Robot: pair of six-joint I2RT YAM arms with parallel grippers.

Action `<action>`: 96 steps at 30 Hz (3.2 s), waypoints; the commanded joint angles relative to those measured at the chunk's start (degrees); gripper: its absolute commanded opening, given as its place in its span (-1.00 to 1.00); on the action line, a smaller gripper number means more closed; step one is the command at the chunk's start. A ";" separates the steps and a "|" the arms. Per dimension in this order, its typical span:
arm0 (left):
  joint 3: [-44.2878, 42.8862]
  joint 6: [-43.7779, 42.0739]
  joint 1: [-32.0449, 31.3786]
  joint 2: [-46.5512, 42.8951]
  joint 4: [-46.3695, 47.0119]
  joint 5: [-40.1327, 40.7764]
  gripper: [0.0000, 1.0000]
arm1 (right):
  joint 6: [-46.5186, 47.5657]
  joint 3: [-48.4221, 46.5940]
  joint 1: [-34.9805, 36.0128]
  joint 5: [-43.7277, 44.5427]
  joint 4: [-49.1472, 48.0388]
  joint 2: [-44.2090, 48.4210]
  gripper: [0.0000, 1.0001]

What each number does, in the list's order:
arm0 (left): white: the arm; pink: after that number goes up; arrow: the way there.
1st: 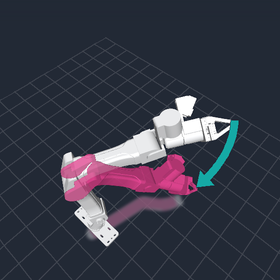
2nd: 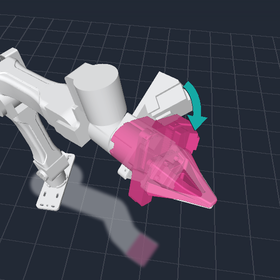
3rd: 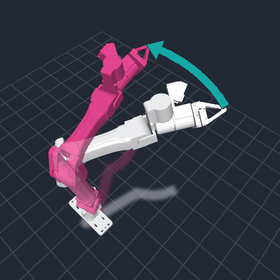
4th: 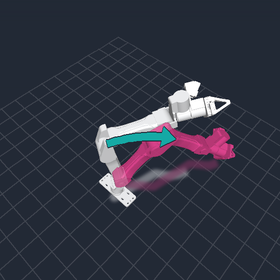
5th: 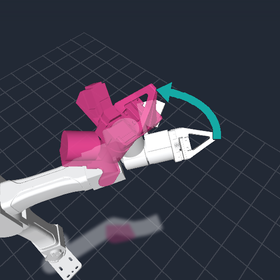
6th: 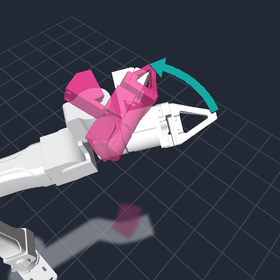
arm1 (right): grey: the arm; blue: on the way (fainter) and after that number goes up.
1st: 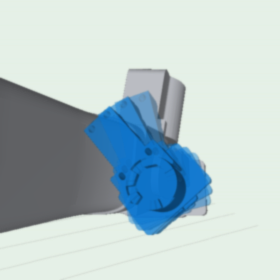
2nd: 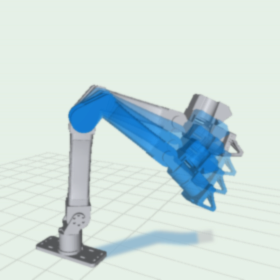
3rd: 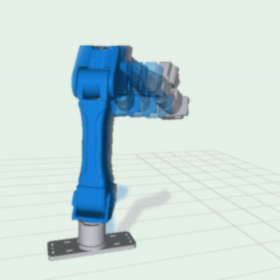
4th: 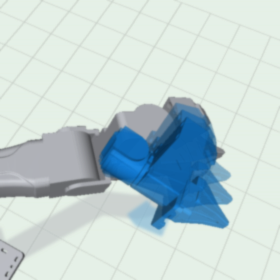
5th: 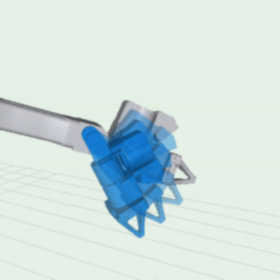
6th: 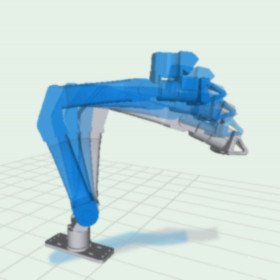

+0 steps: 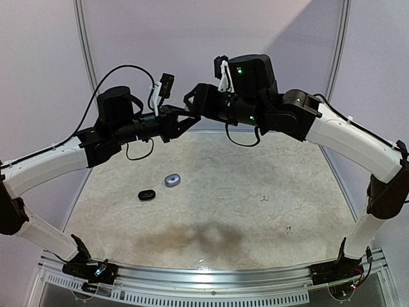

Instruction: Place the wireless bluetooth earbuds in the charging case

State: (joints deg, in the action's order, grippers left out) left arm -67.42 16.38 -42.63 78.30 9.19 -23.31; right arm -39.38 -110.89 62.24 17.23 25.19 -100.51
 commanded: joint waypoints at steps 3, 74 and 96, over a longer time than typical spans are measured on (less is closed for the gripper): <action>5.52 0.92 1.97 -4.42 5.73 -8.34 -1.00 | 13.07 6.23 0.43 -6.60 -4.81 6.89 0.85; 12.32 -8.19 2.55 -14.55 8.05 -23.96 -0.13 | 50.60 15.70 1.22 -32.45 -5.30 15.05 -1.00; 10.64 -9.76 -1.17 -12.12 10.68 -20.52 -0.35 | 51.20 15.52 1.27 -32.40 -6.06 13.83 -1.00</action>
State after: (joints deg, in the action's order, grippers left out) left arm -55.37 7.27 -42.44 65.67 18.90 -43.94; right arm 11.57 -95.92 63.11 -15.57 19.99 -86.43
